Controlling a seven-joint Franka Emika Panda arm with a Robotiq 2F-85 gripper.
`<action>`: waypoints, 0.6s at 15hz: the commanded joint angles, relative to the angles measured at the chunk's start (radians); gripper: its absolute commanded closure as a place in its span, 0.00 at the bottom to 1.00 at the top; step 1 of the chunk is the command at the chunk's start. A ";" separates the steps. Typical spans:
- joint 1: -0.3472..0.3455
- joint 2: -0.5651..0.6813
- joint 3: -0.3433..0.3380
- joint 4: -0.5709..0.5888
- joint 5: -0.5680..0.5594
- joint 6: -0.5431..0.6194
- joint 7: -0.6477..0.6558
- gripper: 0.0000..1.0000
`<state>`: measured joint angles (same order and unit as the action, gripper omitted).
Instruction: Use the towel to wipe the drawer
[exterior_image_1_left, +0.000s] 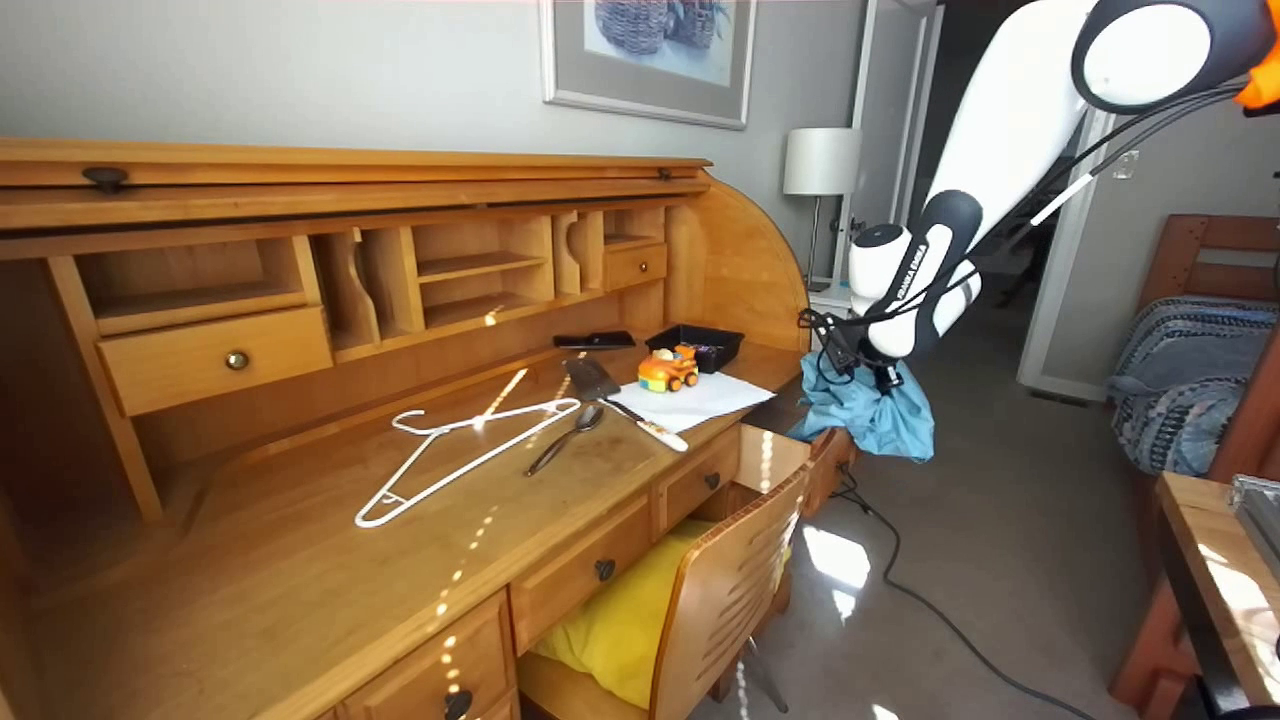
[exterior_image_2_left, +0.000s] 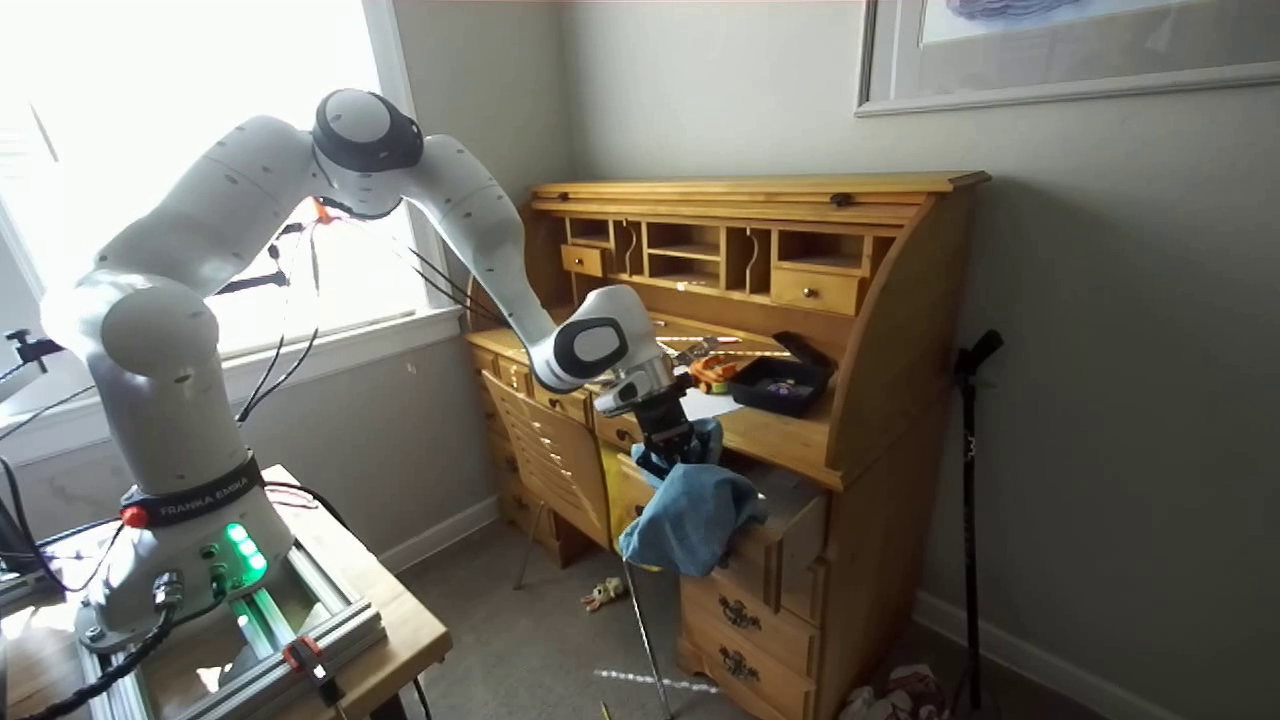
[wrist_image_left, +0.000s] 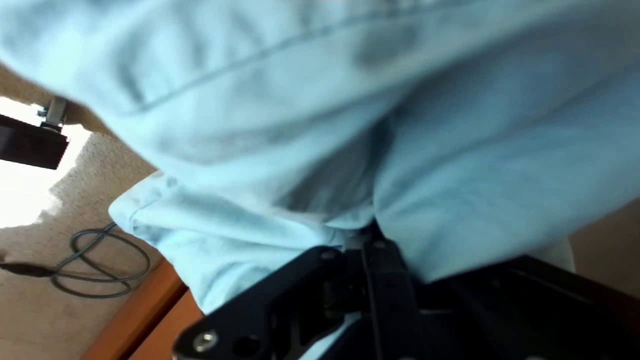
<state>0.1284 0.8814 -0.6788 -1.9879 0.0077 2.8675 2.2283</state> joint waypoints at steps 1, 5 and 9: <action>-0.132 0.019 0.022 0.126 0.071 -0.135 0.017 0.98; -0.292 -0.070 0.156 0.178 0.071 -0.205 -0.110 0.98; -0.388 -0.173 0.305 0.166 0.075 -0.167 -0.291 0.98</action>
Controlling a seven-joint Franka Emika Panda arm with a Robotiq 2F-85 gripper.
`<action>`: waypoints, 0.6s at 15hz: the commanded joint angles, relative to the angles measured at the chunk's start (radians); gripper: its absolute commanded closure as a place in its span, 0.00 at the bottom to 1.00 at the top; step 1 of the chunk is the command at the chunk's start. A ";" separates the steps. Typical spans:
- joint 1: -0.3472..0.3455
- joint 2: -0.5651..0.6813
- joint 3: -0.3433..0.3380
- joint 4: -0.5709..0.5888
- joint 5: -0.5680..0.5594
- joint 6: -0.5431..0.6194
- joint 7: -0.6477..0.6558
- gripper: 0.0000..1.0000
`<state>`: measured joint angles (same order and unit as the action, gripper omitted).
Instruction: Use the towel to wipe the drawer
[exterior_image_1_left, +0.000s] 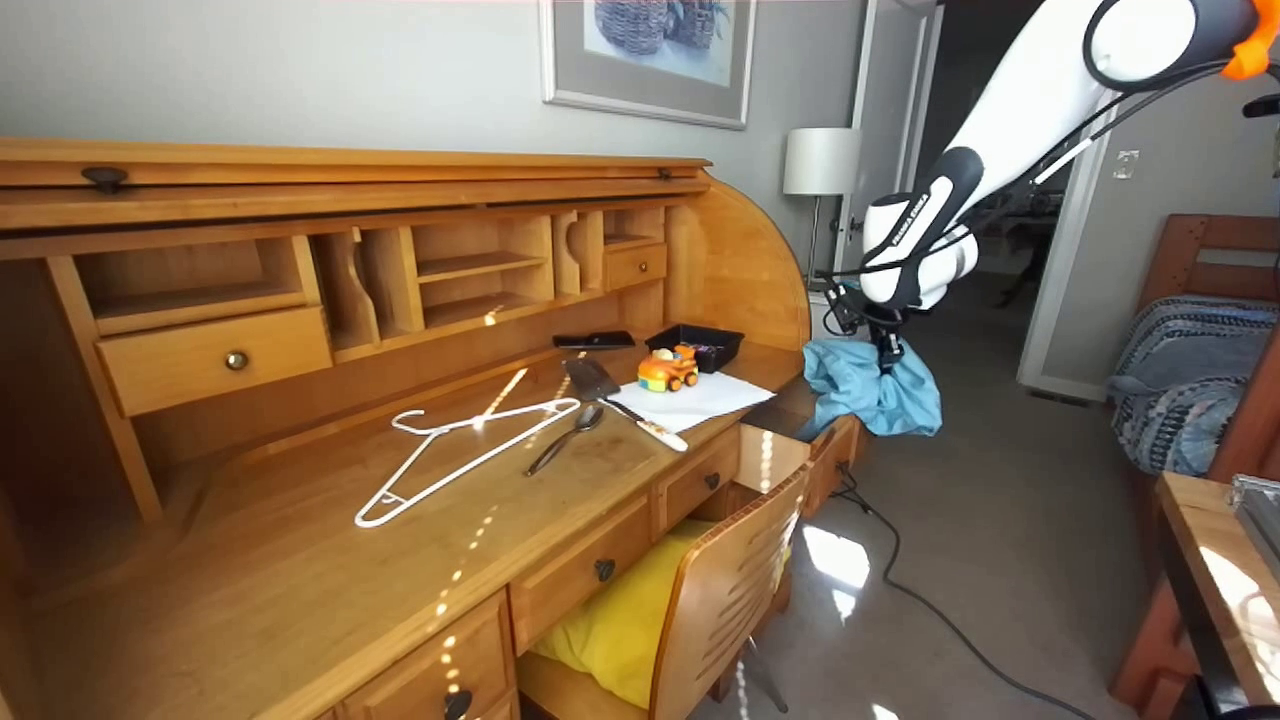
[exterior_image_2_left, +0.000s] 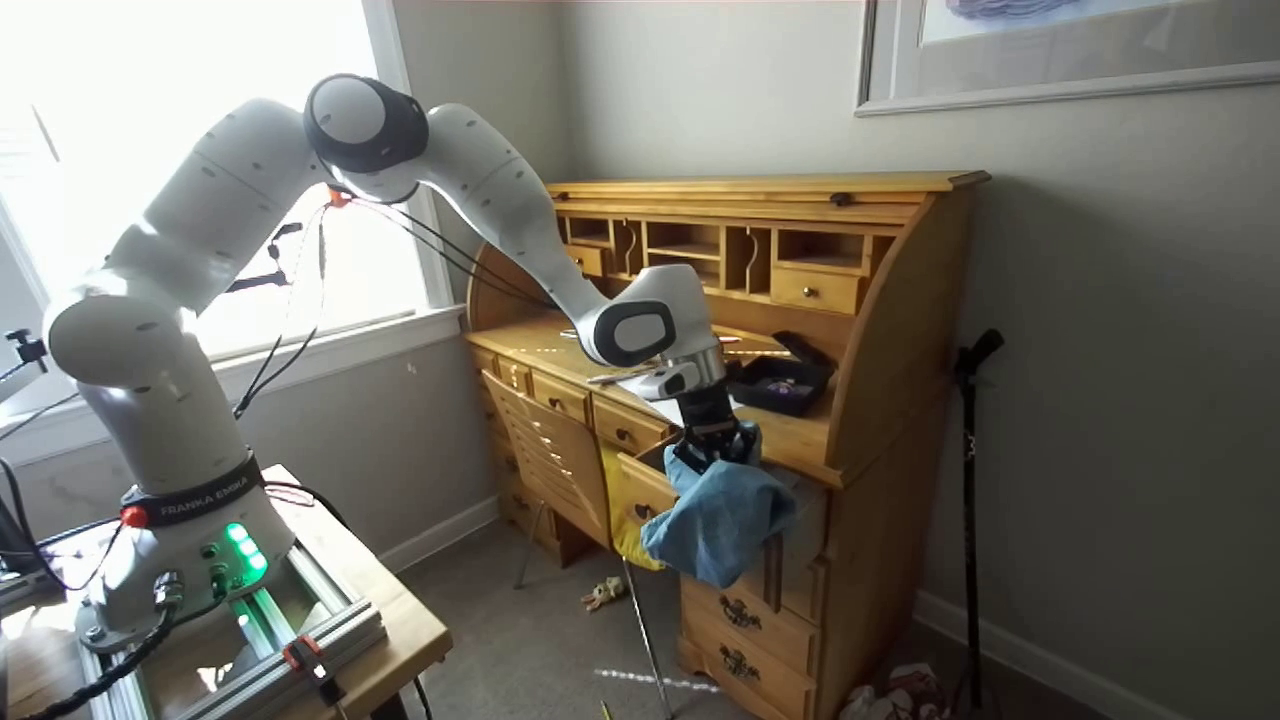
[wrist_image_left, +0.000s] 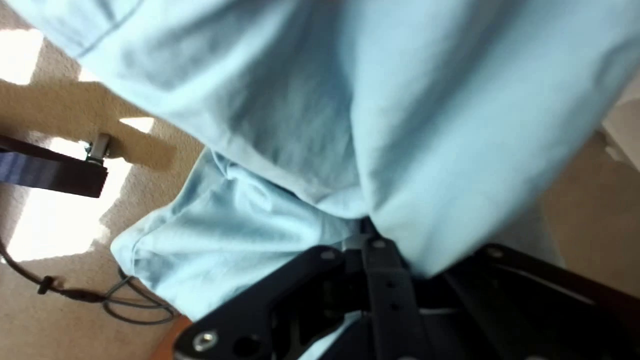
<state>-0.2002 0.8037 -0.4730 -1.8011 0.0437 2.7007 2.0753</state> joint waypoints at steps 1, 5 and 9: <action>-0.067 -0.128 0.125 -0.035 0.040 0.004 -0.185 0.98; -0.062 -0.247 0.198 -0.088 0.037 0.020 -0.363 0.98; -0.040 -0.336 0.247 -0.142 0.037 0.073 -0.539 0.98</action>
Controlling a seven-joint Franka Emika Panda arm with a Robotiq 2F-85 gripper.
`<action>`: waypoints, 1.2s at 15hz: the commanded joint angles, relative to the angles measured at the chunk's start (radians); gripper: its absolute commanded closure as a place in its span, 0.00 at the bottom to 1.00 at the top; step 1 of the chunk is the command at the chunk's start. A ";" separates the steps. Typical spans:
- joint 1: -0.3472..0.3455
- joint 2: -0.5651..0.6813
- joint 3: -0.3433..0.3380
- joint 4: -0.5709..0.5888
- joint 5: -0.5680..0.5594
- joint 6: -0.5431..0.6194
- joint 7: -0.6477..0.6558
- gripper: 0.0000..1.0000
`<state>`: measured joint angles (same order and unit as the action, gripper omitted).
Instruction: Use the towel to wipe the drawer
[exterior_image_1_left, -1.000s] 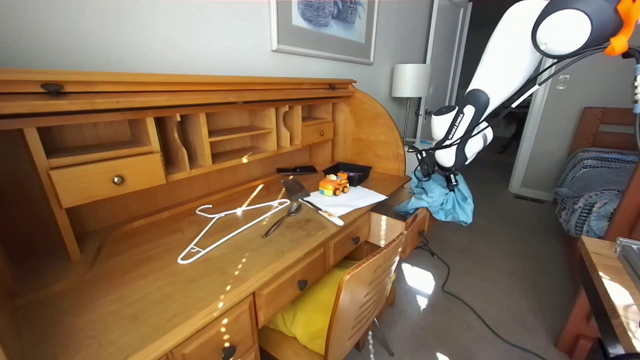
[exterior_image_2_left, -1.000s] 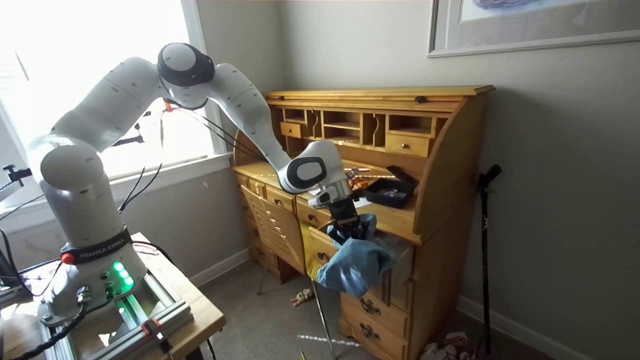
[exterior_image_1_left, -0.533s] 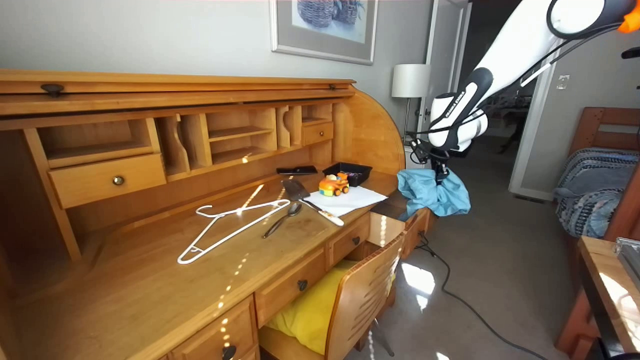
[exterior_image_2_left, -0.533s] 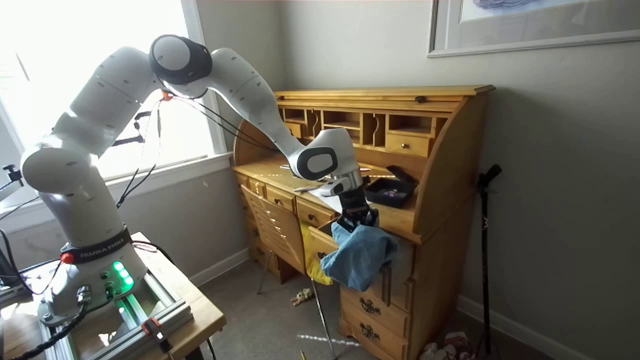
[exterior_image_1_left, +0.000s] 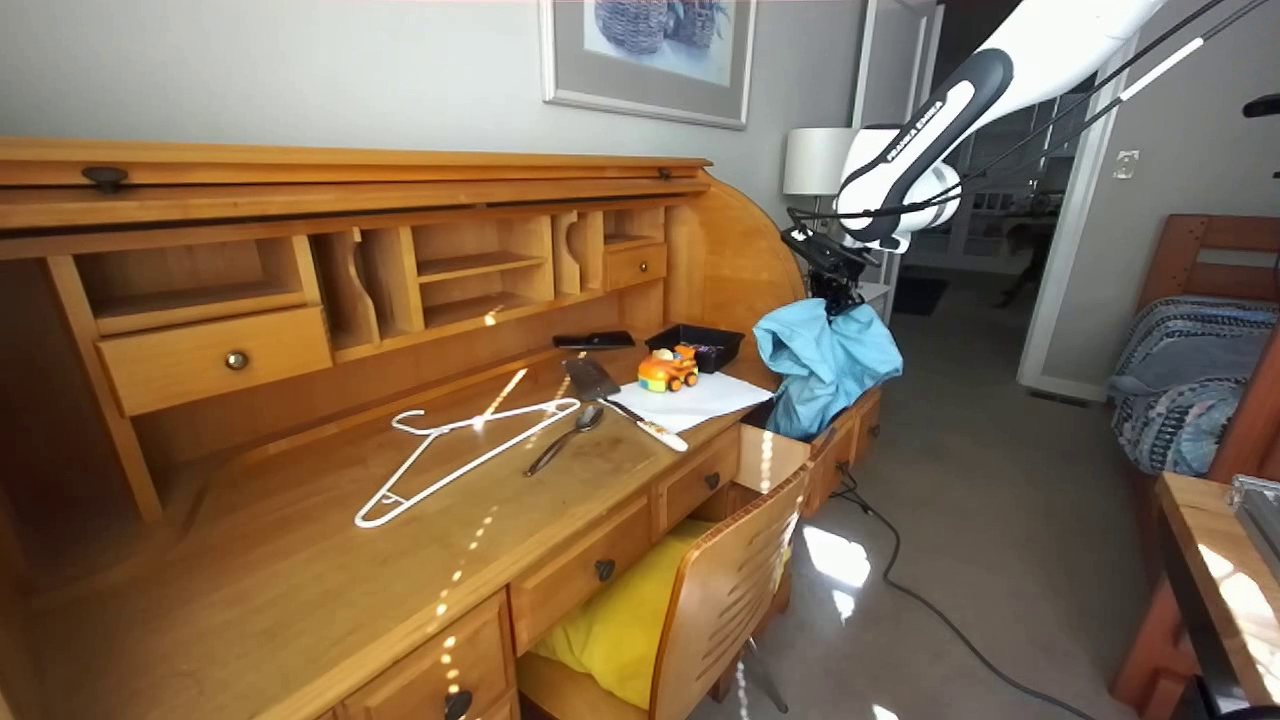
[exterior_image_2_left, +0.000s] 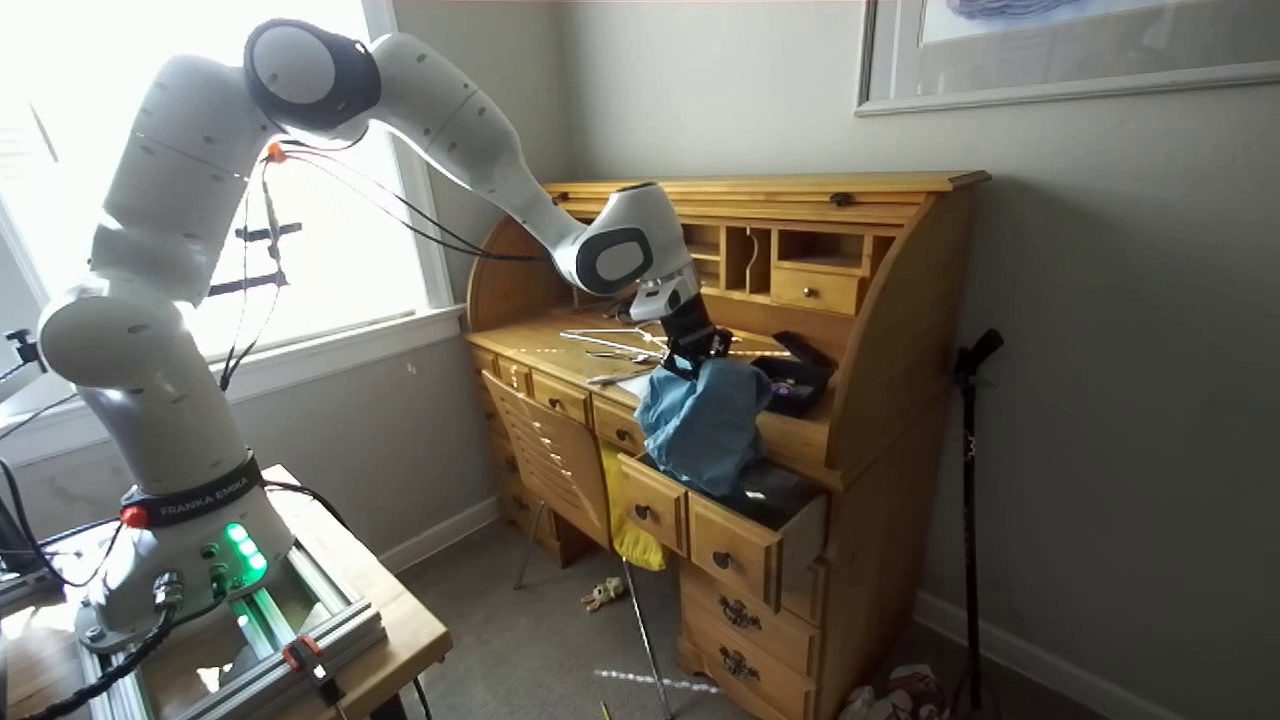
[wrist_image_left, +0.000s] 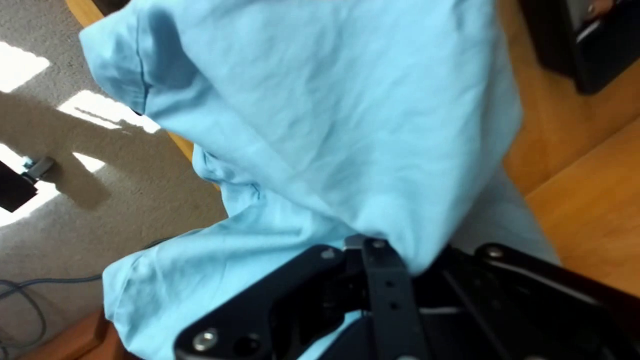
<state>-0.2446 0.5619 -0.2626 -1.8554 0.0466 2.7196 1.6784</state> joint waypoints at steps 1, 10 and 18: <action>0.002 -0.113 0.056 -0.099 0.043 0.068 -0.193 0.98; -0.152 -0.105 0.426 -0.030 0.375 0.177 -0.759 0.98; -0.040 0.100 0.364 0.141 0.485 0.198 -0.931 0.55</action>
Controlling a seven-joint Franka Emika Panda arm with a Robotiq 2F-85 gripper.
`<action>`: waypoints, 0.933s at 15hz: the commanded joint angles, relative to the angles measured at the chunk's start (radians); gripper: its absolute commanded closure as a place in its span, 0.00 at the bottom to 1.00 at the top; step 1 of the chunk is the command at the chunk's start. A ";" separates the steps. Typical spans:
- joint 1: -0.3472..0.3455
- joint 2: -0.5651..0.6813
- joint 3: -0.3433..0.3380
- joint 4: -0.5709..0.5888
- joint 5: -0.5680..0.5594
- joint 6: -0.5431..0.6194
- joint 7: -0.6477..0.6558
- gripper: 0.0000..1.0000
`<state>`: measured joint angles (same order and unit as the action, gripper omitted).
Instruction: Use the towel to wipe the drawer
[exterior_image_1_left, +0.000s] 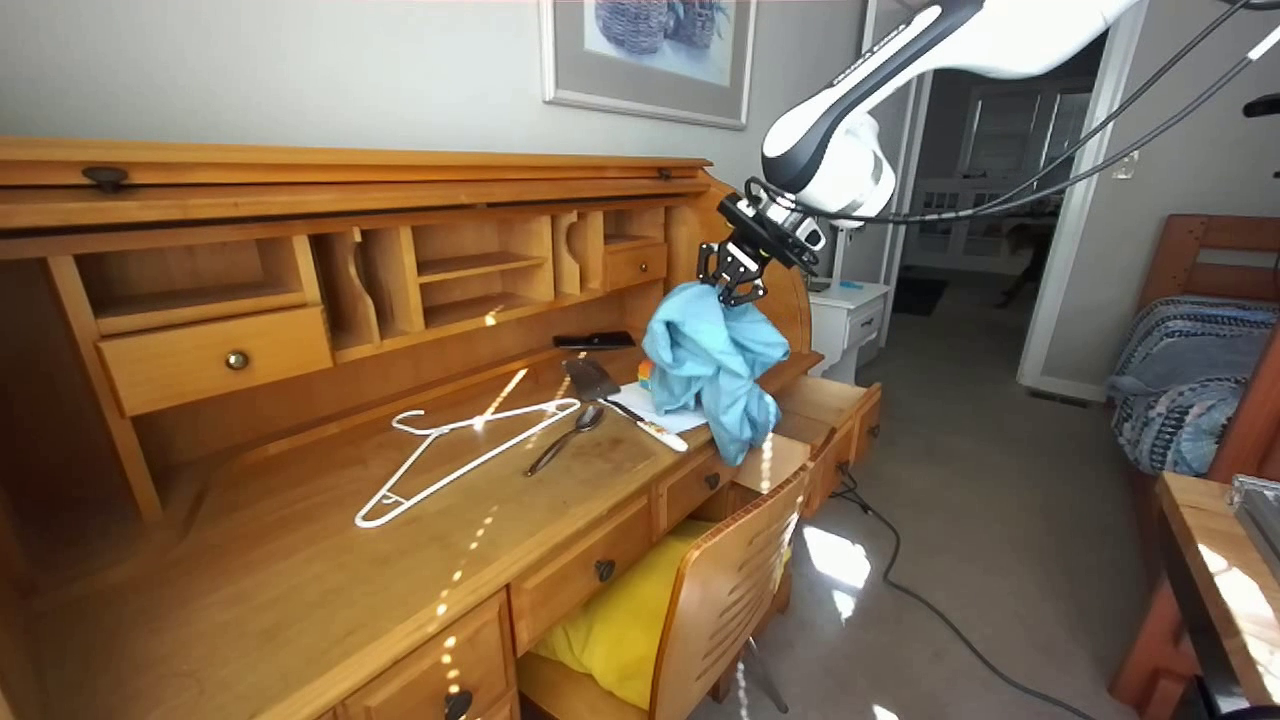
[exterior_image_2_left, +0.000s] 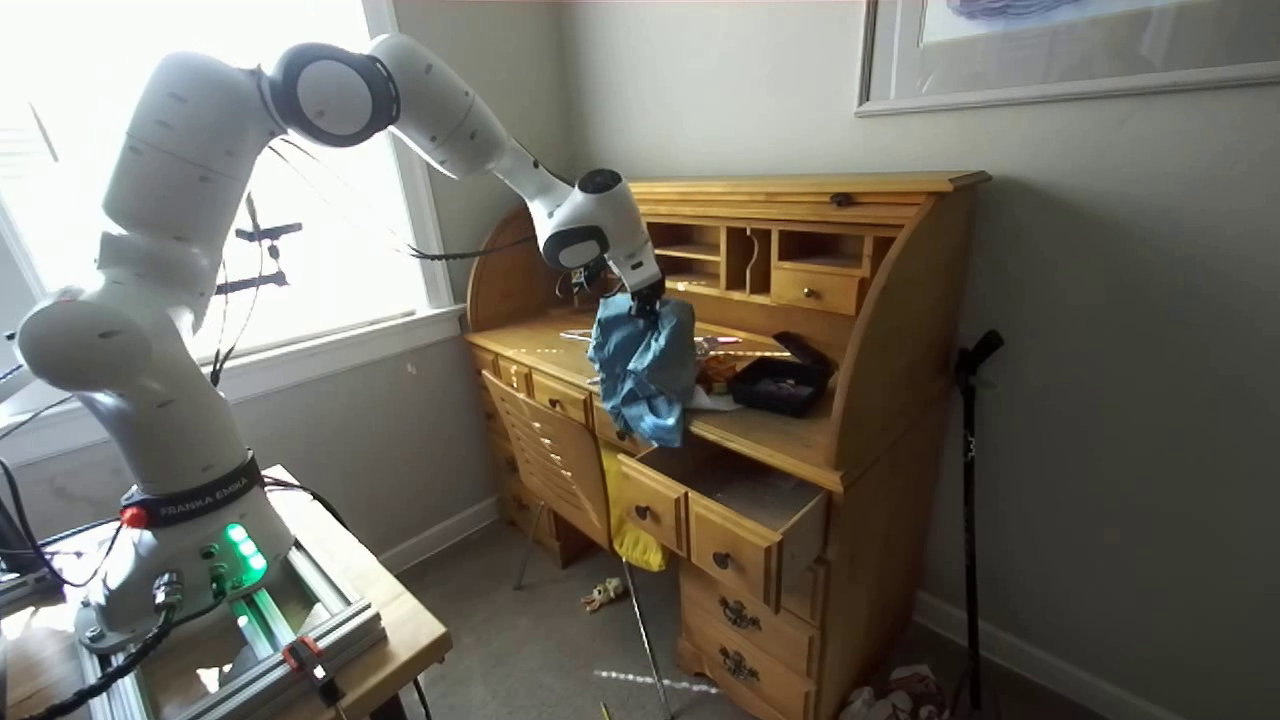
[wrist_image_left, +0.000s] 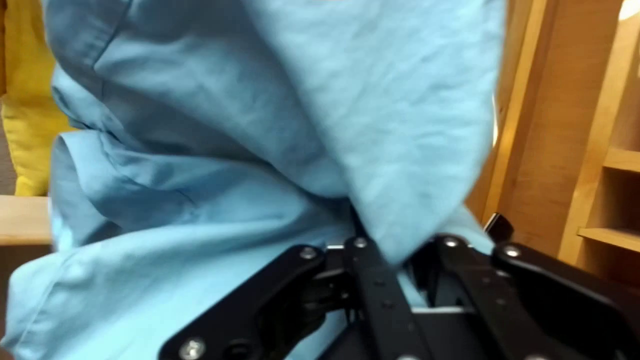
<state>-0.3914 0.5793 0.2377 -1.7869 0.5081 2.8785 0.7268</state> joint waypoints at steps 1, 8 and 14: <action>0.132 0.101 -0.175 0.081 0.028 0.069 0.040 0.47; 0.244 0.098 -0.446 -0.016 0.025 0.182 0.260 0.01; 0.273 0.109 -0.558 -0.023 -0.023 0.162 0.337 0.00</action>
<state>-0.1025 0.6906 -0.3345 -1.8086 0.5118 3.0359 1.0468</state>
